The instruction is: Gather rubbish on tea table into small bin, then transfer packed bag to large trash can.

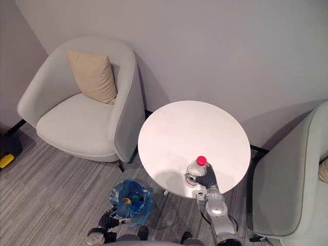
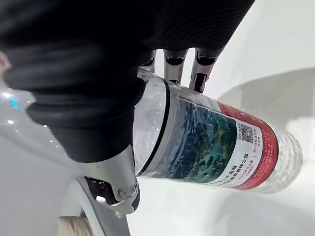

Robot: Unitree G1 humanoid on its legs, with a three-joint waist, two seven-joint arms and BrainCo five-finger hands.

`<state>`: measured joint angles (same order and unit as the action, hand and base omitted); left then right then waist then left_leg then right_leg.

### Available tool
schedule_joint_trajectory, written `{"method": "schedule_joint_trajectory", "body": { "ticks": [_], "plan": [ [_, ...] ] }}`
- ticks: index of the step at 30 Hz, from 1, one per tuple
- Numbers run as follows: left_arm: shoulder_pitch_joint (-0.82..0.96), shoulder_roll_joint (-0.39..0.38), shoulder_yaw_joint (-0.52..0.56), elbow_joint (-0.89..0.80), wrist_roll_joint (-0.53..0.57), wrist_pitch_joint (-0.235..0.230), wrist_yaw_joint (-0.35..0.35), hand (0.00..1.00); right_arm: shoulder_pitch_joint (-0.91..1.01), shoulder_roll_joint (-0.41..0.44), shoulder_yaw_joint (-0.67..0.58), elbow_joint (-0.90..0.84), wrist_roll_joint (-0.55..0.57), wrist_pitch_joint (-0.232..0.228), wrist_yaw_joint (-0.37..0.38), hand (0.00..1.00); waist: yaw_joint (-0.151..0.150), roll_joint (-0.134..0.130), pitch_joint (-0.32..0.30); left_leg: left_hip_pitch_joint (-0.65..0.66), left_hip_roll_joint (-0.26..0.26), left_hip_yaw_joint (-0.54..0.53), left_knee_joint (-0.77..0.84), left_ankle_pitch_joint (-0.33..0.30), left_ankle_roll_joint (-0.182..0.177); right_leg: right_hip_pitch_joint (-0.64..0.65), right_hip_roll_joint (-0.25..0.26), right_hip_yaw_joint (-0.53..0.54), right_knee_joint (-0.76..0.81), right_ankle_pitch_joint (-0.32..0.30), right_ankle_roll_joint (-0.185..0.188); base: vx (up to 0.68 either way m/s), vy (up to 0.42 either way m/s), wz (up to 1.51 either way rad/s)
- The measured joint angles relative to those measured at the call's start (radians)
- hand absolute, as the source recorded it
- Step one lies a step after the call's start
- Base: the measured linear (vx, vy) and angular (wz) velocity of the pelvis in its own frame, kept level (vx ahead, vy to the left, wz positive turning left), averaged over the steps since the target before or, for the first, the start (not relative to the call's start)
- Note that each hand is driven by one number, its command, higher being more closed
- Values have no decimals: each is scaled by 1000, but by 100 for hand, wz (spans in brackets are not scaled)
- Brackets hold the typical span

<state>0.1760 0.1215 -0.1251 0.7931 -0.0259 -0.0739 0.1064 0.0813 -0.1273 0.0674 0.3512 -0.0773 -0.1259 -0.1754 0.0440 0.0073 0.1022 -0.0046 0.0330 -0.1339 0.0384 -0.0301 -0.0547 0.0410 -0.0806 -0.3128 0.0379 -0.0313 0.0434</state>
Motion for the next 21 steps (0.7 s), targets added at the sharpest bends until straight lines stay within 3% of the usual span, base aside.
{"method": "schedule_joint_trajectory", "body": {
  "ticks": [9,16,21],
  "plan": [
    [2,0,1,-7,0,-1,-17,0,-16,0,-1,-4,30,6,2,100,1,0,0,-2,-1,-5,-3,0,0,0,0,-4,-3,-1,1,0,0,0],
    [3,-1,2,-8,0,-1,-17,0,14,0,-2,-255,27,-17,5,100,-1,1,1,4,0,-5,-3,0,0,5,1,-1,-3,-1,0,0,0,0],
    [3,-1,2,-8,0,-1,-16,0,40,0,-1,-341,27,-27,9,100,-2,2,1,12,3,2,-4,0,0,7,3,9,1,-3,-2,-15,3,-5]
  ]
}}
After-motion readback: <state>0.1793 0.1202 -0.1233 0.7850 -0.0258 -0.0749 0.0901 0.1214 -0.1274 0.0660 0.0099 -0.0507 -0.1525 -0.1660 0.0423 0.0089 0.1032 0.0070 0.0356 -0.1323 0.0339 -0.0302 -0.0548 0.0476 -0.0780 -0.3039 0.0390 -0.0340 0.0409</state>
